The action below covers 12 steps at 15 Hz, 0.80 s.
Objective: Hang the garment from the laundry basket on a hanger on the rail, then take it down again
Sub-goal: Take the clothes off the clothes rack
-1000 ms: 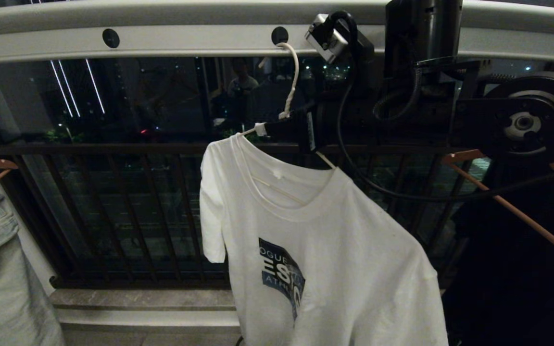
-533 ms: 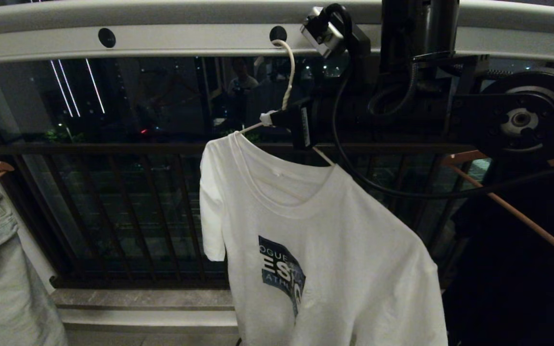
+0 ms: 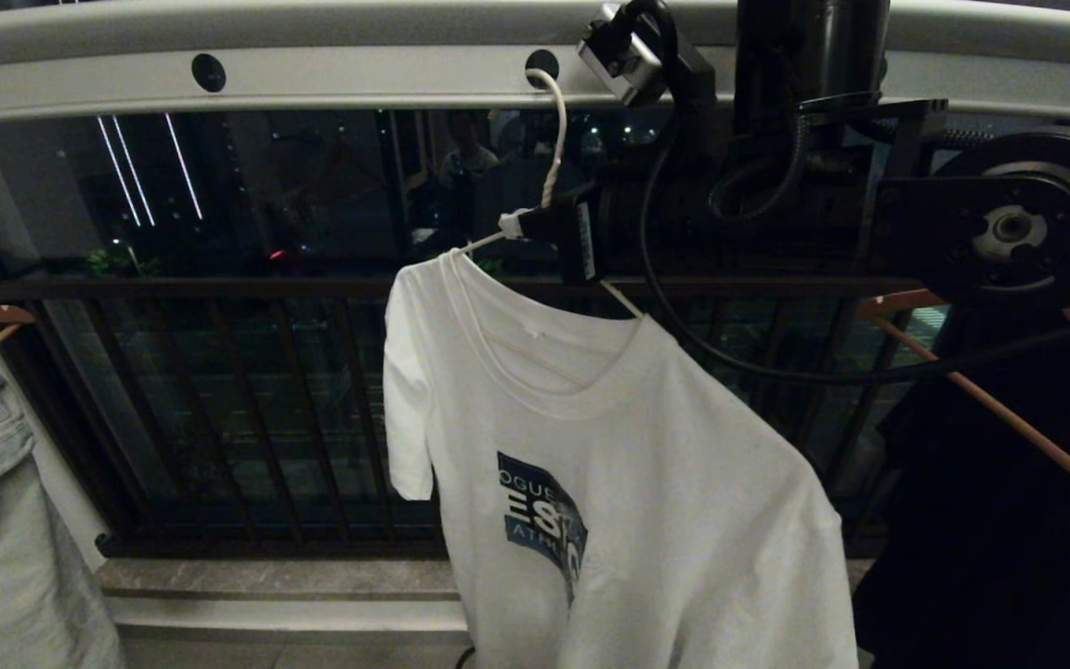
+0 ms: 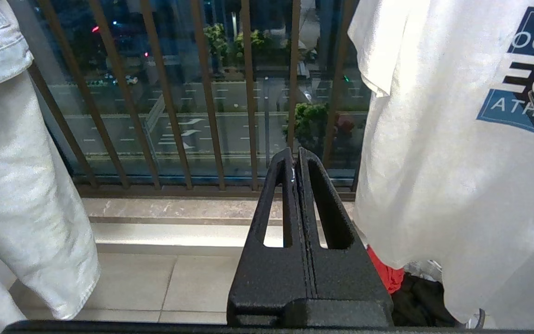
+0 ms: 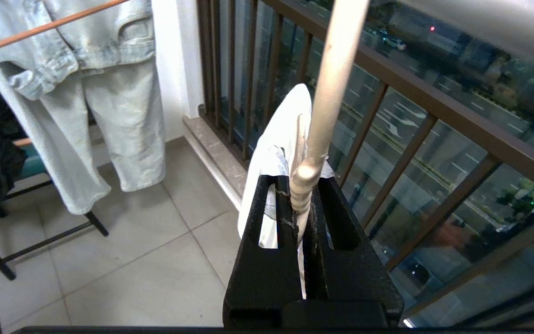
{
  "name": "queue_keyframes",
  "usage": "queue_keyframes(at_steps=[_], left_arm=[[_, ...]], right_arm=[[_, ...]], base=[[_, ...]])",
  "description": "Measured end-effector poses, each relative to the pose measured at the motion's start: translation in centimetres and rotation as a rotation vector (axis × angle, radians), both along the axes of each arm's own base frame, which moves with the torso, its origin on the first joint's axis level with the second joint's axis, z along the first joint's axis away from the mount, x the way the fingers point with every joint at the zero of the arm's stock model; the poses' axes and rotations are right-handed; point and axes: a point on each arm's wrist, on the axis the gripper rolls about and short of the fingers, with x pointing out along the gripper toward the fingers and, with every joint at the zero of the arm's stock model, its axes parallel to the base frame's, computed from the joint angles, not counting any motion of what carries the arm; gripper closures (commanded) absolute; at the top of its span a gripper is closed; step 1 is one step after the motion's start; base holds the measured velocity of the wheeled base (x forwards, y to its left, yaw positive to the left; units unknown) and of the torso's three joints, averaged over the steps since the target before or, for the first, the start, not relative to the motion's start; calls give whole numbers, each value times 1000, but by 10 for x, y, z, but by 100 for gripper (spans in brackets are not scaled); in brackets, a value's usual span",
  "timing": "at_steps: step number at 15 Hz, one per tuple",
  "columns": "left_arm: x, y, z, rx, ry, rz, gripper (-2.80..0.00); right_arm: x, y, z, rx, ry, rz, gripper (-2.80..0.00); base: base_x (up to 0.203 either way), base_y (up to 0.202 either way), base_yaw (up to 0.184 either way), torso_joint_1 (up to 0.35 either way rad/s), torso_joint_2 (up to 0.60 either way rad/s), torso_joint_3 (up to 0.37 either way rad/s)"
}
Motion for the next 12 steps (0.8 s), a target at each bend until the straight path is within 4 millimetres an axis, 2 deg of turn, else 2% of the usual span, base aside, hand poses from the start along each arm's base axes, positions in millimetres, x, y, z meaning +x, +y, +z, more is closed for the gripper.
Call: queue_keyframes(at_steps=[12], left_arm=[[0,0,0,1,0,0,0]], right_arm=[[-11,-7,2,-7,0,-27,0]], base=[[0,0,0,0,0,0]])
